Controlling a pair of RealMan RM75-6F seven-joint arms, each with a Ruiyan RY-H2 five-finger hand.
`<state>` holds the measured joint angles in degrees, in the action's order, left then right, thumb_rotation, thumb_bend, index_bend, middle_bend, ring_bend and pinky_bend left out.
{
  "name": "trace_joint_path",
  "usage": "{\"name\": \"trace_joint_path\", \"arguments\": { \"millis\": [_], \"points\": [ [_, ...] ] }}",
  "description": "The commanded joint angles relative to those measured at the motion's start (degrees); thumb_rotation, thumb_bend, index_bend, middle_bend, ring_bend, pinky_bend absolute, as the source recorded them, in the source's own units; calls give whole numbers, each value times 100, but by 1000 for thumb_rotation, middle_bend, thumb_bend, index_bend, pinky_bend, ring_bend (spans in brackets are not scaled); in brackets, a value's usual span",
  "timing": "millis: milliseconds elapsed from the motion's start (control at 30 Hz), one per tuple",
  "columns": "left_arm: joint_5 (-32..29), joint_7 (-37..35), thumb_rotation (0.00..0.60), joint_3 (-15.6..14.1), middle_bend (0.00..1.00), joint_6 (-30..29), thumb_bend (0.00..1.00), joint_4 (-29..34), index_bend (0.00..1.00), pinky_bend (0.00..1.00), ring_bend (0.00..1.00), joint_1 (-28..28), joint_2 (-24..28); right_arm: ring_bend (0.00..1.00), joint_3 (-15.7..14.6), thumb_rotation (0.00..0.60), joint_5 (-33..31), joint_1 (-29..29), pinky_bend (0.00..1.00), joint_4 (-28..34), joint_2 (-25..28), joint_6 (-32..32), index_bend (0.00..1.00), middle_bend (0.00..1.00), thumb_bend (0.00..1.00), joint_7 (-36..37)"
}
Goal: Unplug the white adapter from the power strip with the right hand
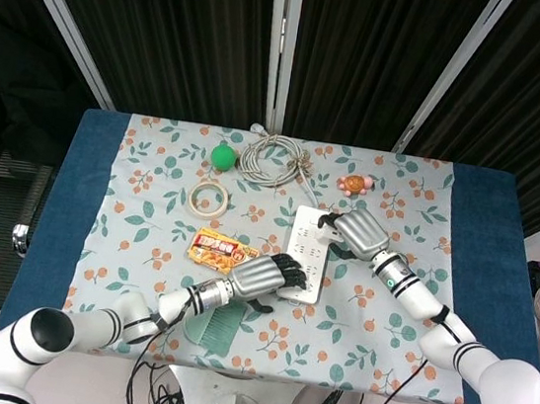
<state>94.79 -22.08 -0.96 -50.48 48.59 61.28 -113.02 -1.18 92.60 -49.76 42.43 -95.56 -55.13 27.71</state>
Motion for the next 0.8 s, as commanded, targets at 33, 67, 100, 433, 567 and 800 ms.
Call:
{"name": "trace_joint_path", "arguments": {
  "millis": [33,67,100,433,567,800],
  "points": [
    [19,25,600,4,220,-48,185,16,245,151,118,1,7,577,73,600,-48,-5,608,27,17,-48,1000,807,534,22],
    [26,39,600,8,220,-74,185,28,245,151,117,0,14,577,111,600,-65,-6,608,51,34,-93,1000,807,534,35],
    [32,56,600,14,220,-105,185,47,245,151,117,-3,26,577,148,600,-80,-6,608,83,64,-140,1000,807,534,39],
    [-31,519,600,222,220,-779,183,866,243,148,117,-268,679,543,386,600,-926,411,567,1604,1242,343,919,759,529,-490],
    [-383,898,600,444,221,-1105,176,1394,240,143,117,-630,1209,397,368,600,-1570,563,443,2331,1651,1087,684,625,497,-715],
    [-1199,1557,600,753,217,-1447,161,2145,232,136,117,-1333,2115,128,430,600,-1955,581,167,2594,1656,1679,128,298,347,-643]
  ]
}}
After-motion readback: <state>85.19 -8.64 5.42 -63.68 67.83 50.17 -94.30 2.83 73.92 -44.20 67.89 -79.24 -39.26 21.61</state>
